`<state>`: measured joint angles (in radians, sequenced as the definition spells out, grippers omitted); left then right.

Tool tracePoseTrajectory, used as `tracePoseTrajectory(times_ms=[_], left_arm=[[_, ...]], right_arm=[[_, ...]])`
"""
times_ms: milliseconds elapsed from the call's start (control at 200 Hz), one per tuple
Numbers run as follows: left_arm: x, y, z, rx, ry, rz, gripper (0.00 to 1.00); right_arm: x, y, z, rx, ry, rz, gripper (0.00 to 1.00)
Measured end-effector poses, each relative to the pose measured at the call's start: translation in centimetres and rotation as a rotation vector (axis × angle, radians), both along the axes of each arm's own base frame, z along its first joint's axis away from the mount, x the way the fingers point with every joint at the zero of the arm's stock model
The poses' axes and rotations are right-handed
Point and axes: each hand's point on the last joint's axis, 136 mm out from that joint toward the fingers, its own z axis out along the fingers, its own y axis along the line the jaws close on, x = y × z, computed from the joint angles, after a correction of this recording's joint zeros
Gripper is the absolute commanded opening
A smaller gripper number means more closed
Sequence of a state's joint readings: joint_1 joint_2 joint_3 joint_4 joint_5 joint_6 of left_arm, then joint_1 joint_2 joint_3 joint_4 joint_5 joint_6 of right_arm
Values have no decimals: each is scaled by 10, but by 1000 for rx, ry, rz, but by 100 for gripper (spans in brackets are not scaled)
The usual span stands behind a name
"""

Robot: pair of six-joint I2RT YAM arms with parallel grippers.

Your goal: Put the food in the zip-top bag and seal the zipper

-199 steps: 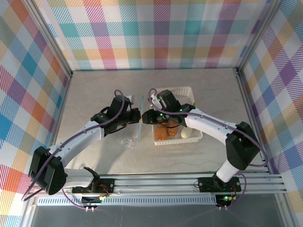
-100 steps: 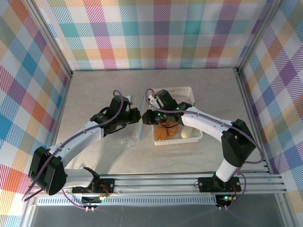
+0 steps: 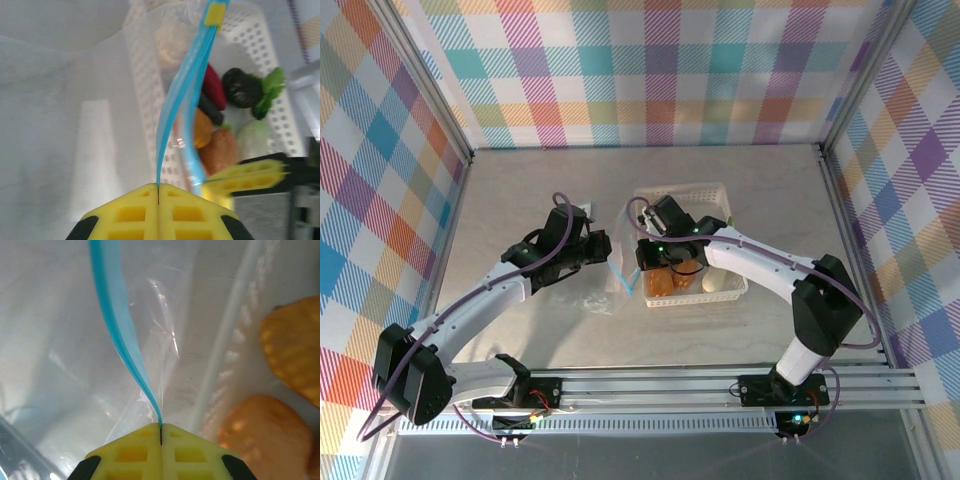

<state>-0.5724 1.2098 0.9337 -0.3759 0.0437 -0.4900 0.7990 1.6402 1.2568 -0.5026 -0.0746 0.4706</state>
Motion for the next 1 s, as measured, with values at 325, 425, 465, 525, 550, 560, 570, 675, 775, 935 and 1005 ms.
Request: tracePoseTrajectory(times_ms=[325,425,465,525,550,560,570,675,775,935,1005], left_arm=[[-3,57,-23,305,9,122,0],[-2,64,-24,354,9,139,0],[-1,66,-25,365,9,142,0],[-1,67,-27,375,11,143,0],[0,67,-27,376,12,142,0],[0,67,-28,377,12,142,0],[0,67,-28,378,12,141,0],[1,65,-25,375,9,138,0],[4,60,-19,354,1,131,0],[12,47,-20,337,14,104,0],[17,39,-23,337,20,92,0]], right_arm=[[10,-42,28,-93,-119,-68,0],[17,-53,31,-100,-133,-94,0],[19,-56,31,-103,-133,-102,0],[20,-60,28,-109,-129,-107,0],[20,-61,26,-111,-125,-107,0],[19,-61,26,-111,-124,-107,0],[19,-61,25,-111,-122,-106,0],[16,-57,24,-93,-107,-91,0],[14,-51,27,-55,-95,-70,9],[9,-37,33,12,-79,-21,32],[8,-33,35,34,-76,-5,41]])
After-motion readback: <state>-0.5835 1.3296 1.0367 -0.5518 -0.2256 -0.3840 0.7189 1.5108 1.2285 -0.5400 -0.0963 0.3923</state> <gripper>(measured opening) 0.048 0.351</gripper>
